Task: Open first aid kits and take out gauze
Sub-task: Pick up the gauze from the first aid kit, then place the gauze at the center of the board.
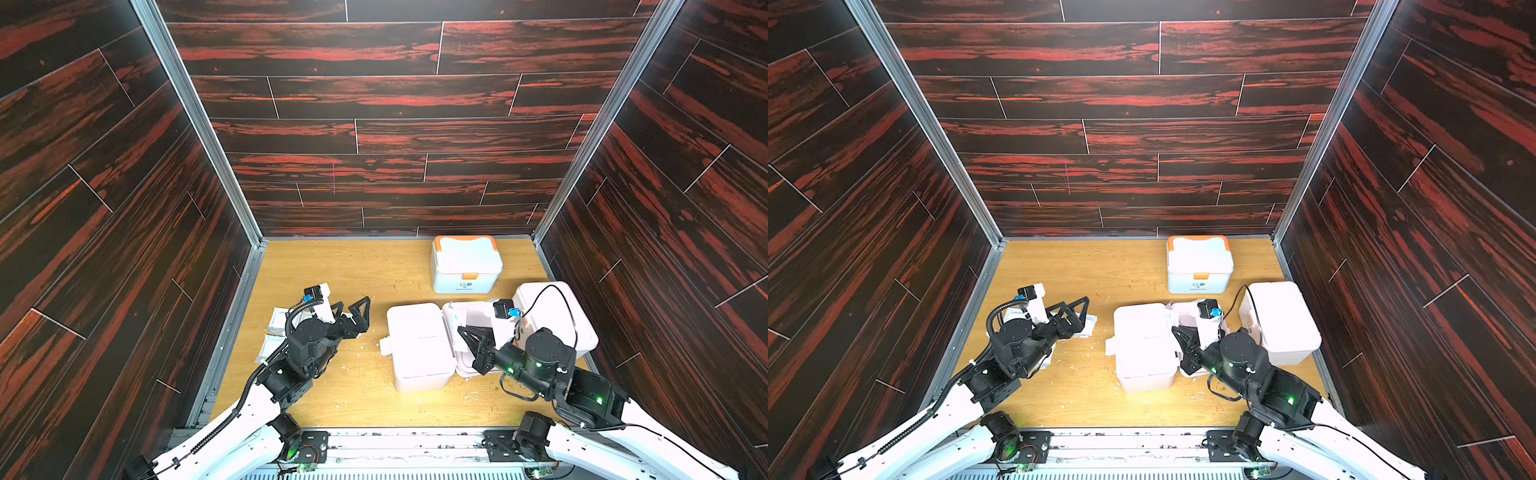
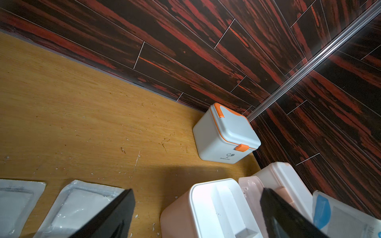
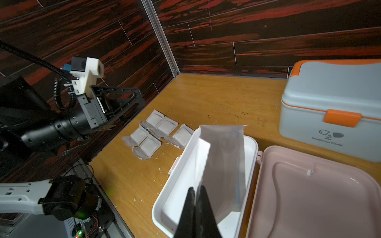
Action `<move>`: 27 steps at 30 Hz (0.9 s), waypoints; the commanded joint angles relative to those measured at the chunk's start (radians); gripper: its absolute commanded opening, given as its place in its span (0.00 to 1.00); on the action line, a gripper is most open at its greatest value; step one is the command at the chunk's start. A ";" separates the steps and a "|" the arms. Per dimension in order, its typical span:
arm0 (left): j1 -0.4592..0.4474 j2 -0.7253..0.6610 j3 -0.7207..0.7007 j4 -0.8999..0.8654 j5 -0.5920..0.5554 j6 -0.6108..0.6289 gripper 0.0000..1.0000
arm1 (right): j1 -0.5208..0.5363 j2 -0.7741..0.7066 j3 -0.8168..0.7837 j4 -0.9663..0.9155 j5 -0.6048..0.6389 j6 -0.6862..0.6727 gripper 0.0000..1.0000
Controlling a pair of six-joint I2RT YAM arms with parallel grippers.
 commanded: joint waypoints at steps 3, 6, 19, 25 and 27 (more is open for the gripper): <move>0.004 -0.011 0.024 0.008 -0.025 0.022 0.99 | 0.003 0.032 0.005 0.069 -0.049 -0.066 0.00; 0.004 -0.028 0.001 -0.024 -0.054 0.029 0.99 | 0.003 0.073 0.016 0.098 -0.101 -0.087 0.00; 0.003 -0.294 -0.069 -0.222 -0.095 0.009 0.99 | 0.002 0.360 0.169 0.136 -0.332 -0.045 0.00; 0.004 -0.447 -0.074 -0.339 -0.127 -0.002 0.98 | 0.002 0.512 0.249 0.125 -0.451 -0.025 0.00; 0.003 -0.496 -0.068 -0.380 -0.133 -0.003 0.98 | 0.002 0.569 0.284 0.114 -0.488 -0.023 0.00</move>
